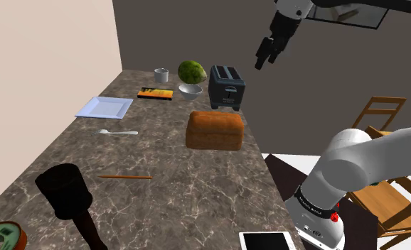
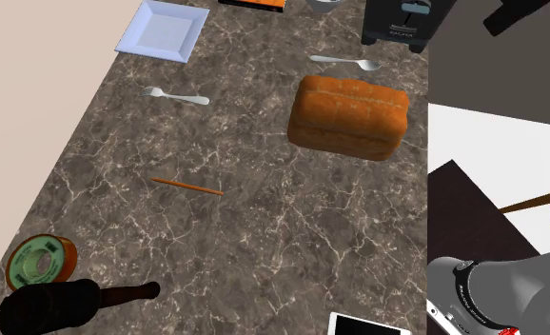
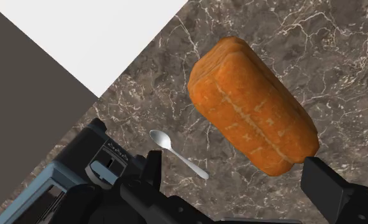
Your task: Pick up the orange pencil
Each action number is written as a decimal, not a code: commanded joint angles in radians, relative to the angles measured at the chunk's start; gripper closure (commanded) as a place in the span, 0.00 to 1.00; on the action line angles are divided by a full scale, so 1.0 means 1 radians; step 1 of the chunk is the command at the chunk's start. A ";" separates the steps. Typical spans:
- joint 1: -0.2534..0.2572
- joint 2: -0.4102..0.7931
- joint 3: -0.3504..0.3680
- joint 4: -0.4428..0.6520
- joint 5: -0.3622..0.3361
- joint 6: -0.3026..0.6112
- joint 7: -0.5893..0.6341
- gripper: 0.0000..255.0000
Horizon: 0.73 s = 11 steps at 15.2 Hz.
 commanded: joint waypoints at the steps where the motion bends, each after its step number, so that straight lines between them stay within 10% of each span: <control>1: 0.000 0.000 0.000 0.000 0.000 0.000 0.000 0.00; 11: 0.080 0.225 0.124 -0.001 0.019 0.182 0.032 0.00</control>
